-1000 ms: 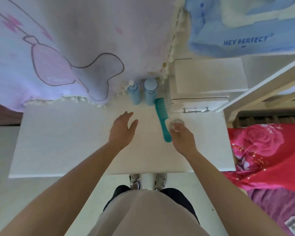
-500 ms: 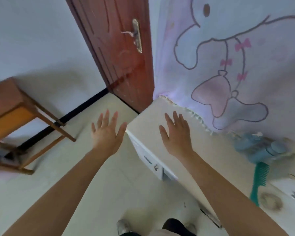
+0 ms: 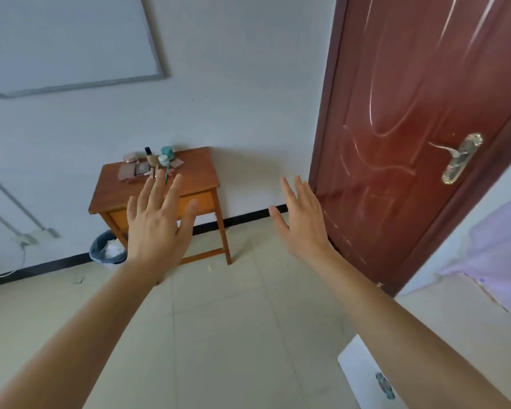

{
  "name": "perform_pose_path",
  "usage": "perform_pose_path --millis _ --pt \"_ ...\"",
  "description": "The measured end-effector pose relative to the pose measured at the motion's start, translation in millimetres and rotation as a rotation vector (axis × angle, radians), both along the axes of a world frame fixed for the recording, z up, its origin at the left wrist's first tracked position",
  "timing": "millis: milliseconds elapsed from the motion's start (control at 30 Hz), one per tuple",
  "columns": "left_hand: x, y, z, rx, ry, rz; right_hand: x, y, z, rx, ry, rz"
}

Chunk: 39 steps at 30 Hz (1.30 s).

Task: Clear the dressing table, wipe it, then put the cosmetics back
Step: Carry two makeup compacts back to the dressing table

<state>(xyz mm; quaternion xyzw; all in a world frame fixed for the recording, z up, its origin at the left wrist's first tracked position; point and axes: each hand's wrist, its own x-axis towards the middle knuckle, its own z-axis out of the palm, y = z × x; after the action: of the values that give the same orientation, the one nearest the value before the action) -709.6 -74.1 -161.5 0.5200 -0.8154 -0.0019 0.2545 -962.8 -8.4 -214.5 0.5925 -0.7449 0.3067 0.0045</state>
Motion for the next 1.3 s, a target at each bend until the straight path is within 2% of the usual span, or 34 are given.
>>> perform_pose_path --millis 267,400,633,900,1133,1300 --pt "46.1 -116.1 -28.0 0.056 -0.040 0.136 58.4 -164.9 -8.2 -0.020 -0.017 0.217" --pt "46.7 -197.1 -43.0 0.077 -0.105 0.188 63.9 -271.5 -22.4 -0.051 -0.019 0.261" --pt "34.5 -350.9 -38.7 0.160 -0.208 0.315 48.9 -437.6 -20.4 0.025 -0.112 0.336" --pt "54.7 -479.6 -45.9 0.203 -0.218 0.363 75.2 -586.4 -21.6 0.056 -0.089 0.456" --pt "104.3 -614.5 -98.6 0.266 -0.175 0.322 111.7 -689.8 -59.3 0.202 -0.035 0.457" --pt "145.2 -707.0 -130.5 0.377 -0.149 0.267 143.0 -767.9 -82.8 0.348 -0.021 0.365"
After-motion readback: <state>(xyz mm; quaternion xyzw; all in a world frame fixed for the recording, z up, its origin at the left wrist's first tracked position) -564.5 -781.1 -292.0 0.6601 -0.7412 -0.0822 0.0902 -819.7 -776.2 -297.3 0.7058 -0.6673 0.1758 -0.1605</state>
